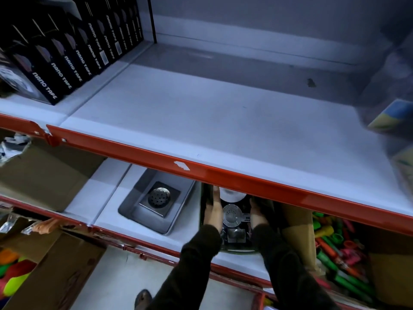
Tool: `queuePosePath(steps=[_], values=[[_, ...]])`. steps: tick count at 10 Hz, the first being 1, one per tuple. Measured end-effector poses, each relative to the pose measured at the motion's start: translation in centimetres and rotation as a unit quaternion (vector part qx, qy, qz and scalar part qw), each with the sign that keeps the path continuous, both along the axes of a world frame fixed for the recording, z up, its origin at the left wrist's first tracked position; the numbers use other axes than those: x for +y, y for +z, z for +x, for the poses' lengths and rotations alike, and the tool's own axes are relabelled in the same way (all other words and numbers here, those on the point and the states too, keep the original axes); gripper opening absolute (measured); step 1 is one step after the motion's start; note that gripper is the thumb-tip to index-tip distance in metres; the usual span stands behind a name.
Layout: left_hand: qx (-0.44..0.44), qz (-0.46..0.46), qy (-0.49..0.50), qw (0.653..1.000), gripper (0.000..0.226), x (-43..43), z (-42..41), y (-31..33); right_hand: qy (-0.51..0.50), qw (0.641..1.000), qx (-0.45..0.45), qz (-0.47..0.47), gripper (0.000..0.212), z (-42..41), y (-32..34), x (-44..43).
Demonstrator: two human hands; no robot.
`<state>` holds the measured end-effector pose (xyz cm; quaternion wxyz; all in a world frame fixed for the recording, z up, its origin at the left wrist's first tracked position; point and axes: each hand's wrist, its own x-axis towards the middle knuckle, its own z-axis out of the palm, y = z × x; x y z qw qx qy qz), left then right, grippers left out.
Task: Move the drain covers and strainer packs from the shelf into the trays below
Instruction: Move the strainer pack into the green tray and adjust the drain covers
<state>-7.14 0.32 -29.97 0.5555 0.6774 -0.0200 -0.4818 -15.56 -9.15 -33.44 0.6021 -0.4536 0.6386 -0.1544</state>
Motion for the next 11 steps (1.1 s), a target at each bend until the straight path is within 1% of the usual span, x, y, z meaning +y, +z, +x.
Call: queuePosePath(steps=[1,2,3,4,5,6,7,8,9,10,11], values=[[-0.028,0.021,0.007,0.999,0.097,1.1,-2.2,1.1,0.048,0.996,0.074,0.027,0.069,-1.2,0.5,2.5],[-0.111,-0.008,0.019,0.994,0.09,2.3,-2.6,1.6,0.08,0.991,0.085,-0.065,0.076,-1.9,0.9,3.4],[-0.265,-0.002,0.007,0.964,0.058,5.8,-1.9,2.3,0.181,0.948,0.149,-0.214,0.081,-3.2,1.4,4.9],[-0.457,0.177,-0.11,0.865,0.066,10.0,1.2,1.3,0.337,0.831,0.237,-0.373,0.041,-4.6,1.8,8.3],[-0.496,0.403,-0.291,0.712,0.074,13.8,4.3,-0.2,0.428,0.755,0.266,-0.419,0.041,-4.7,1.0,12.3],[-0.505,0.412,-0.375,0.659,0.066,15.9,5.1,-0.4,0.477,0.733,0.292,-0.387,0.064,-4.0,1.4,14.9],[-0.534,0.375,-0.413,0.635,0.064,16.4,4.8,0.0,0.49,0.74,0.298,-0.351,0.06,-3.0,3.0,16.6],[-0.544,0.337,-0.444,0.628,0.063,16.7,4.1,0.5,0.502,0.75,0.283,-0.325,0.055,-2.3,3.7,18.5],[-0.543,0.306,-0.468,0.626,0.059,17.7,3.2,1.2,0.489,0.762,0.289,-0.312,0.055,-2.0,4.0,20.5],[-0.544,0.278,-0.472,0.635,0.059,18.8,2.7,1.5,0.477,0.769,0.294,-0.307,0.057,-2.1,4.1,22.0],[-0.555,0.258,-0.489,0.621,0.065,19.5,3.4,2.4,0.461,0.765,0.307,-0.33,0.058,-2.1,5.1,22.8]])
